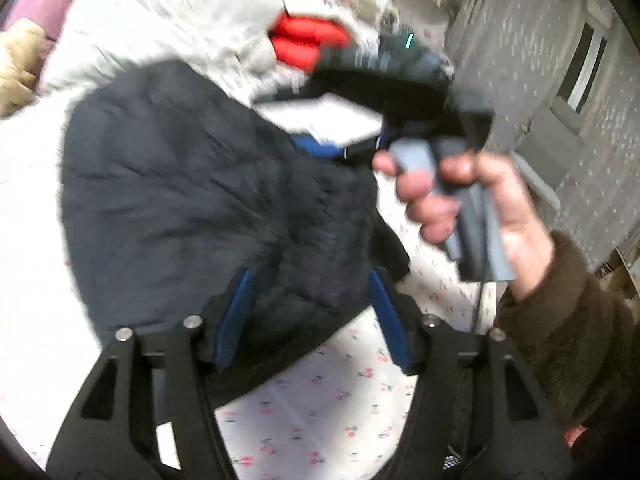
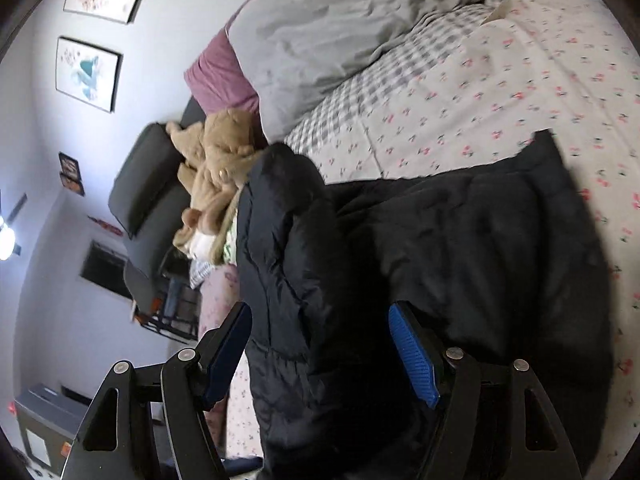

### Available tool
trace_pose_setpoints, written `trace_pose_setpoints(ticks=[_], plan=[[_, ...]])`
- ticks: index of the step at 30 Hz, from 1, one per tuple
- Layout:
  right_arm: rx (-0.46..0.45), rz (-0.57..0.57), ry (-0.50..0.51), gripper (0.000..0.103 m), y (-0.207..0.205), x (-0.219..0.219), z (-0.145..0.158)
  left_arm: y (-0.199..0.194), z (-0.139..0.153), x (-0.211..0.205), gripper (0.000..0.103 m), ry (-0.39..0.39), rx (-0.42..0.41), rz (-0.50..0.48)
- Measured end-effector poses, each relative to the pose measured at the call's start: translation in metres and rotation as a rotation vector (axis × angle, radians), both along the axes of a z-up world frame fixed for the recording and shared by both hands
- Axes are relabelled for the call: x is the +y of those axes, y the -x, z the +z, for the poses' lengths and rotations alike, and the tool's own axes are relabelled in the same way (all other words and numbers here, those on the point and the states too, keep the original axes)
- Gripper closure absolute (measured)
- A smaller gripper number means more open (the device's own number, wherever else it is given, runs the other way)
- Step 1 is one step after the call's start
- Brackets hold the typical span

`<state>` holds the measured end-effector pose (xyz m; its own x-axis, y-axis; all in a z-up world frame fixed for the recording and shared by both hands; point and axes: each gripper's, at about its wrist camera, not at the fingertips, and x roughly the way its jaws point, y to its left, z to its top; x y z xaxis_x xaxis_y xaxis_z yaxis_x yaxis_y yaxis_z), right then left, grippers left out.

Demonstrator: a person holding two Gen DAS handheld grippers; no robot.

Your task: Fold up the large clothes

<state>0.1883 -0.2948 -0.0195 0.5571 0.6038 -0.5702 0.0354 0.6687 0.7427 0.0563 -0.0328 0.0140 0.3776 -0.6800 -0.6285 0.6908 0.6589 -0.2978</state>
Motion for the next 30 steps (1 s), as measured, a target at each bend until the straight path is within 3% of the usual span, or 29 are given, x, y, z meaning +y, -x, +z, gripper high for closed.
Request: trace_pose_setpoints(ticks=[1, 3, 4, 7, 11, 14, 17, 20, 23, 25, 27, 28, 29, 30], plan=[[0.0, 0.005, 0.001, 0.037, 0.0, 0.004, 0.001, -0.001, 0.003, 0.008, 0.033, 0.004, -0.019, 0.026], [-0.013, 0.029, 0.02, 0.059, 0.002, 0.009, 0.003, -0.013, 0.004, 0.029, 0.03, -0.011, -0.038, 0.135], [-0.023, 0.057, 0.046, 0.091, 0.001, 0.015, 0.005, -0.022, 0.001, 0.038, 0.03, -0.022, -0.024, 0.186], [-0.093, 0.073, 0.1, 0.095, 0.014, 0.022, 0.018, -0.038, -0.009, 0.044, 0.031, -0.033, 0.022, 0.295], [-0.214, 0.07, 0.159, 0.096, 0.052, 0.02, 0.058, -0.051, -0.012, 0.036, 0.031, 0.02, 0.034, 0.327], [-0.248, 0.047, 0.222, 0.096, 0.084, 0.01, 0.073, -0.055, -0.017, 0.029, 0.031, 0.058, 0.056, 0.305], [-0.148, 0.022, 0.264, 0.096, 0.101, -0.009, 0.063, -0.061, -0.028, 0.013, 0.031, 0.053, 0.076, 0.255], [-0.031, 0.015, 0.31, 0.093, 0.11, -0.028, 0.036, -0.064, -0.037, -0.01, 0.031, -0.011, 0.059, 0.206], [0.035, -0.046, 0.181, 0.09, 0.11, -0.057, 0.018, -0.061, -0.036, -0.021, 0.031, -0.03, 0.057, 0.187], [0.031, -0.065, 0.082, 0.086, 0.106, -0.07, 0.016, -0.066, -0.035, -0.024, 0.03, -0.026, 0.069, 0.182], [0.001, -0.061, 0.058, 0.083, 0.094, -0.069, 0.021, -0.071, -0.034, -0.027, 0.03, -0.025, 0.08, 0.177], [-0.005, -0.051, 0.053, 0.075, 0.088, -0.065, 0.023, -0.071, -0.035, -0.026, 0.03, -0.028, 0.08, 0.175], [-0.007, -0.042, 0.043, 0.053, 0.079, -0.059, 0.024, -0.071, -0.035, -0.027, 0.03, -0.034, 0.076, 0.172], [-0.005, -0.033, 0.03, 0.038, 0.07, -0.052, 0.022, -0.07, -0.038, -0.025, 0.03, -0.038, 0.074, 0.169]])
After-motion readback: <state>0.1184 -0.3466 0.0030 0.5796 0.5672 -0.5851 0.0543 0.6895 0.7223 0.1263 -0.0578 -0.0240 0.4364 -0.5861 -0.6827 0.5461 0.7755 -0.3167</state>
